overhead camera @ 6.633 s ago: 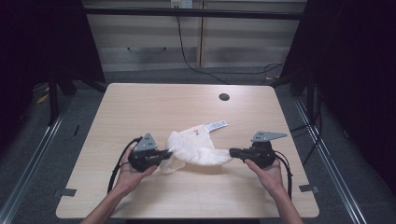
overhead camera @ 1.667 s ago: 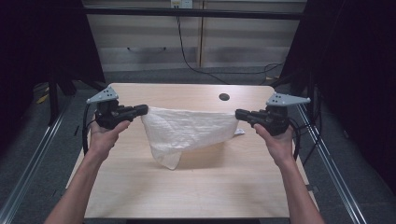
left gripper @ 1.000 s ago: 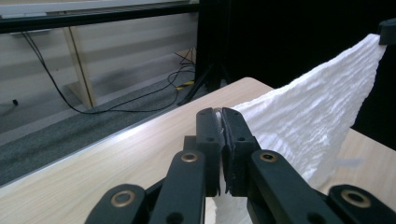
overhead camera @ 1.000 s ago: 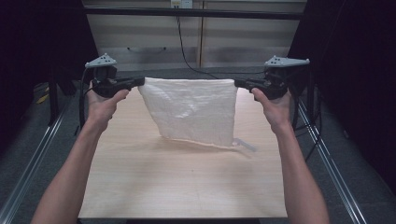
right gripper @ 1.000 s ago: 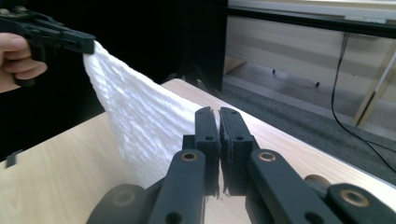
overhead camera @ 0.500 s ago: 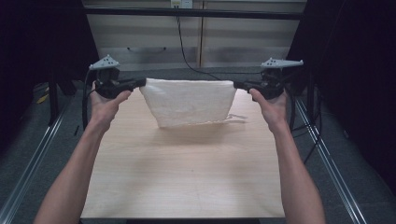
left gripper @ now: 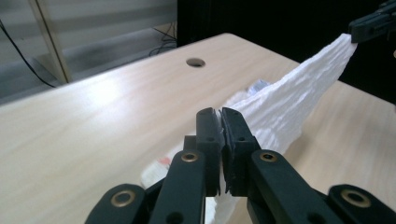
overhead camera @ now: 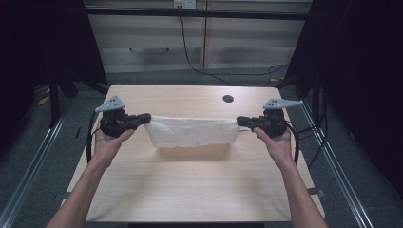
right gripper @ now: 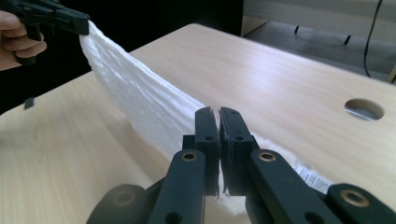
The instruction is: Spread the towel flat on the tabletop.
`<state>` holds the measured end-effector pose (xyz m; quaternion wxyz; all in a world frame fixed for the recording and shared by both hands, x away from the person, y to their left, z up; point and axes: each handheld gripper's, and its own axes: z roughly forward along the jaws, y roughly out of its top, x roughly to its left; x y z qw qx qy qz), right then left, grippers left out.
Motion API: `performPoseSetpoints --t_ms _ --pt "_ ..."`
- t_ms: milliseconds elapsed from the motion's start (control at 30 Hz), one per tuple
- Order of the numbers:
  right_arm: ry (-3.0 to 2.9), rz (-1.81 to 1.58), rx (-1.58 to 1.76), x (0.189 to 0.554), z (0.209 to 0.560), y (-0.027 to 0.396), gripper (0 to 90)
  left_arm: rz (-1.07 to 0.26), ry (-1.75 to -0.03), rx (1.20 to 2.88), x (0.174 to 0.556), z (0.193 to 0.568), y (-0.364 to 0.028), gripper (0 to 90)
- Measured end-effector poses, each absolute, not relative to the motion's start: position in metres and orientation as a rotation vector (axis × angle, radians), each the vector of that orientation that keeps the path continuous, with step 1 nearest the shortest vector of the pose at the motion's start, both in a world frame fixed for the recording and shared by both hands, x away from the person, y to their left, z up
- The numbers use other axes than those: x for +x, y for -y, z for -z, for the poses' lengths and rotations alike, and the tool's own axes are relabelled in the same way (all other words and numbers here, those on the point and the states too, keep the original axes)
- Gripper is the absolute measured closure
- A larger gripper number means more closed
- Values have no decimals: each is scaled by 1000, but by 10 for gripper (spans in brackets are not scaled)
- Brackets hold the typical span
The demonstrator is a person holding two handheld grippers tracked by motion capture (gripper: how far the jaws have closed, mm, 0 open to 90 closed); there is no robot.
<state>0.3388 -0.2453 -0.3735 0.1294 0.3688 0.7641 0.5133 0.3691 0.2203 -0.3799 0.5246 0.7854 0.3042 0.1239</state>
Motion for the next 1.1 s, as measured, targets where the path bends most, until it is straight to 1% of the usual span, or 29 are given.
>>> performPoseSetpoints --t_ms 100,133,167,333,833,1100 --pt "-2239 -1487 1069 329 382 245 871 -283 -727 1885 359 389 -221 868" --pt "-2261 -1482 1069 320 390 243 871 -276 -723 1892 354 394 -223 868" --pt "-2277 -1469 1060 315 394 241 871 -261 -732 1896 346 405 -225 868" --pt "-2321 -1463 1063 297 412 239 871 -205 -752 1894 333 423 -230 867" --pt "-2399 -1458 1100 258 450 235 869 -132 -748 1973 293 460 -235 864" --pt "-2461 -1400 1133 248 467 234 865 -94 -754 2042 279 479 -233 857"
